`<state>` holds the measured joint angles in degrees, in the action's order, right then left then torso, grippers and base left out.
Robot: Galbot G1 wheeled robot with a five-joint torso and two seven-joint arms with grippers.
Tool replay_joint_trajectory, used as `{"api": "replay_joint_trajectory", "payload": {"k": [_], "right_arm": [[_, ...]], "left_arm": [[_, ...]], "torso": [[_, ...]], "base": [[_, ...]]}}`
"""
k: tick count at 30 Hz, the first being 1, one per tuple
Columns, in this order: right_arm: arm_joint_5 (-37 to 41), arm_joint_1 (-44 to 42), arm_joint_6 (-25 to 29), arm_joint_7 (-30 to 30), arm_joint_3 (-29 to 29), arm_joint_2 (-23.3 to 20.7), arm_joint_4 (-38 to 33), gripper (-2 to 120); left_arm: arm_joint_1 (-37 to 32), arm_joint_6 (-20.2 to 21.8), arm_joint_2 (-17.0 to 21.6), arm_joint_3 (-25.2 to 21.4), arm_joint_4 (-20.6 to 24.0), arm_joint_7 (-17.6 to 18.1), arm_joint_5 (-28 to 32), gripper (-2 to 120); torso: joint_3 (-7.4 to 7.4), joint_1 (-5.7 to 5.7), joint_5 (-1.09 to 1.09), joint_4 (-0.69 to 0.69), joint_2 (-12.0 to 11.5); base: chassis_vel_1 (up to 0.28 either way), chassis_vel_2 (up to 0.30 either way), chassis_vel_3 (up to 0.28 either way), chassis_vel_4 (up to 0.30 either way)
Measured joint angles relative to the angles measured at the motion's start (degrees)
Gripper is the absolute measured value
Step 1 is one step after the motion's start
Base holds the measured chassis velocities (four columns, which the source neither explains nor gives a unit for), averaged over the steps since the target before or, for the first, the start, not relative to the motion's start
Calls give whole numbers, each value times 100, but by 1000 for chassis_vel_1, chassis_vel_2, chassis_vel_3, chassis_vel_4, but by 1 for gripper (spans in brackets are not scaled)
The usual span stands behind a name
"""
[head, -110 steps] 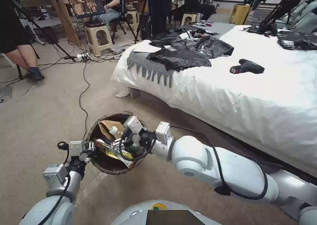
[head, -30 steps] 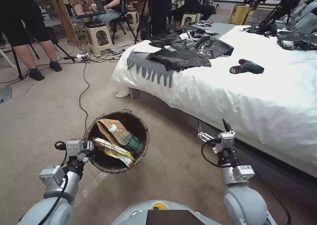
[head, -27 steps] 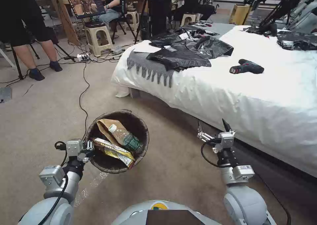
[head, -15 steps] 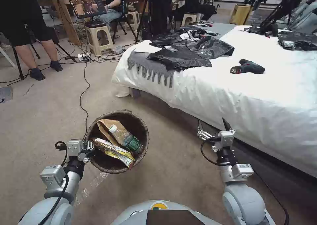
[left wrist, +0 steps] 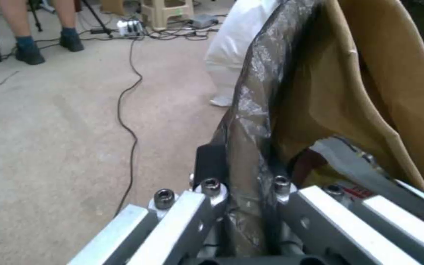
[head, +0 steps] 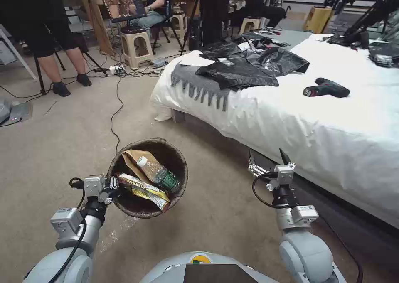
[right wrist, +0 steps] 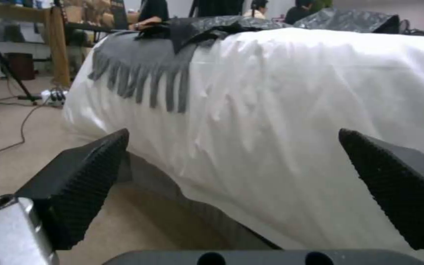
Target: Pick up the trash bin, then pick up the garbage from the floor and place it into the trash bin.
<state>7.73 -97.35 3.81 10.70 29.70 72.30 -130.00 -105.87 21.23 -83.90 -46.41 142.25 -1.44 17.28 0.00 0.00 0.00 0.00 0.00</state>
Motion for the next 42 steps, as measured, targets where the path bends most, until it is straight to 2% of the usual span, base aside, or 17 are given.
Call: {"api": "replay_joint_trajectory", "payload": {"k": [42], "right_arm": [[76,74,-27,11,-70,-88,149,100]], "left_arm": [[-49,-37,-61,4,46,6,-4,0]], "torso": [[0,0,0,0,0]], "base": [[55,54,57,51]]}}
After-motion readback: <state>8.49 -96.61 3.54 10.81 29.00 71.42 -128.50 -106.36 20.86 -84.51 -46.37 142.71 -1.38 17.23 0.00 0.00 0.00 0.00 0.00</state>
